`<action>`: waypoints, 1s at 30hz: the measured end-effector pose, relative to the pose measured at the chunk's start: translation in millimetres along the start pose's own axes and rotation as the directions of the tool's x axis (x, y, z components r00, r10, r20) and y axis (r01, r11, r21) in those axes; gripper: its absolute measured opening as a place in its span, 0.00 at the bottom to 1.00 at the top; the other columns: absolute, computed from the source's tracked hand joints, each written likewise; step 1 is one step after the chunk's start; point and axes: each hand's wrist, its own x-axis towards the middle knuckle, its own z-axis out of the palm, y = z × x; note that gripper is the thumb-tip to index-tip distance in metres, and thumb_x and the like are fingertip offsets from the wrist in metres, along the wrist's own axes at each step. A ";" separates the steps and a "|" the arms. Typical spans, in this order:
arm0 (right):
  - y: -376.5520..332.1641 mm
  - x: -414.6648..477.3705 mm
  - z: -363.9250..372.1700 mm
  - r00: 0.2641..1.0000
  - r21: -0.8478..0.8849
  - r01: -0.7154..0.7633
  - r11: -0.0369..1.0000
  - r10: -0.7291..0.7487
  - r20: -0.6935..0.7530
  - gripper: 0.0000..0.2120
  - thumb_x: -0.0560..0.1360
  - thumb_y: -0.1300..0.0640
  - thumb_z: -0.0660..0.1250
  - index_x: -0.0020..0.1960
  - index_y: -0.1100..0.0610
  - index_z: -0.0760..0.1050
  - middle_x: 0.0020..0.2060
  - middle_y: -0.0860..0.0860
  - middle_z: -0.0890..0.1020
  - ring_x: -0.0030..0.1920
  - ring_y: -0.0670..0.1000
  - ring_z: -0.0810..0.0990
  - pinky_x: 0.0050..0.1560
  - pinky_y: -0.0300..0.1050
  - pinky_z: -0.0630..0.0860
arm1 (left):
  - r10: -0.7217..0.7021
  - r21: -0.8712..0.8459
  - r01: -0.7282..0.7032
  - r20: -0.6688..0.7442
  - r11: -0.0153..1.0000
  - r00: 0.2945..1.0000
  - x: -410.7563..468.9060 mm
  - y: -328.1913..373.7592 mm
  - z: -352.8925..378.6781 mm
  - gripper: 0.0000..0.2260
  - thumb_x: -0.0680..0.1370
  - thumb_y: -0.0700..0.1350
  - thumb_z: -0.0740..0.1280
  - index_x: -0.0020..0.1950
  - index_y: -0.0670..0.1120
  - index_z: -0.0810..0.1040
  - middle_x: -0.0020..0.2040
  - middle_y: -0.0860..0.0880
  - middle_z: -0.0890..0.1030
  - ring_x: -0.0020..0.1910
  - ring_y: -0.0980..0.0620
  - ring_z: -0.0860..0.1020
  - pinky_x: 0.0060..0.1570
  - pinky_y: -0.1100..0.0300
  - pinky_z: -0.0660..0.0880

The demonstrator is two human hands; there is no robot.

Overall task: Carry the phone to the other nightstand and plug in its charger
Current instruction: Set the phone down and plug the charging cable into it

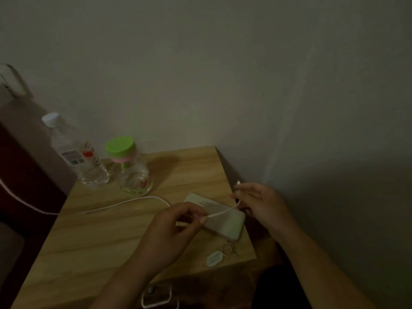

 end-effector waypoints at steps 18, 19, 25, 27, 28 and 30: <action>60.5 -29.5 -60.8 0.996 -0.256 0.087 0.963 -0.078 0.046 0.09 0.74 0.62 0.66 0.49 0.50 0.79 0.39 0.49 0.83 0.40 0.42 0.82 0.41 0.34 0.75 | 0.099 0.314 -0.213 0.341 0.925 0.935 43.8 -24.9 49.9 0.13 0.70 0.53 0.71 0.53 0.56 0.76 0.54 0.58 0.77 0.53 0.64 0.73 0.50 0.74 0.66; 62.0 -29.0 -60.9 0.995 -0.254 0.091 0.963 -0.082 0.049 0.09 0.74 0.61 0.66 0.50 0.50 0.79 0.38 0.48 0.83 0.39 0.41 0.82 0.40 0.33 0.75 | 0.109 0.343 -0.239 0.357 0.908 0.928 47.0 -25.7 51.4 0.14 0.70 0.53 0.71 0.54 0.55 0.76 0.55 0.57 0.77 0.54 0.62 0.73 0.51 0.75 0.64; 67.5 -24.1 -56.5 0.995 -0.226 0.095 0.969 -0.083 0.064 0.11 0.74 0.58 0.66 0.43 0.41 0.78 0.33 0.47 0.83 0.37 0.43 0.82 0.37 0.37 0.77 | 0.036 0.486 -0.243 0.396 0.839 0.918 55.4 -42.9 55.3 0.26 0.70 0.57 0.69 0.67 0.55 0.68 0.67 0.57 0.67 0.63 0.62 0.61 0.61 0.73 0.53; 69.9 -21.3 -54.0 0.995 -0.244 0.076 0.967 -0.058 0.082 0.09 0.74 0.58 0.66 0.44 0.44 0.78 0.35 0.46 0.82 0.37 0.42 0.81 0.35 0.35 0.76 | -0.014 0.537 -0.225 0.405 0.813 0.914 55.9 -48.8 53.9 0.30 0.71 0.61 0.66 0.70 0.56 0.63 0.72 0.53 0.64 0.69 0.56 0.60 0.64 0.61 0.55; 71.4 -19.8 -52.7 0.995 -0.264 0.067 0.962 -0.045 0.088 0.07 0.74 0.58 0.66 0.46 0.46 0.79 0.36 0.46 0.82 0.36 0.42 0.81 0.34 0.33 0.75 | -0.030 0.551 -0.219 0.406 0.805 0.913 55.4 -50.6 53.3 0.30 0.71 0.62 0.65 0.70 0.56 0.62 0.73 0.52 0.63 0.69 0.55 0.59 0.65 0.59 0.55; 74.0 -15.6 -49.4 0.996 -0.316 0.055 0.947 -0.030 0.085 0.06 0.73 0.58 0.67 0.48 0.50 0.80 0.39 0.46 0.82 0.35 0.43 0.81 0.34 0.34 0.74 | -0.024 0.565 -0.227 0.401 0.793 0.916 54.3 -53.2 53.2 0.30 0.71 0.64 0.63 0.70 0.57 0.62 0.73 0.52 0.63 0.69 0.54 0.60 0.65 0.56 0.56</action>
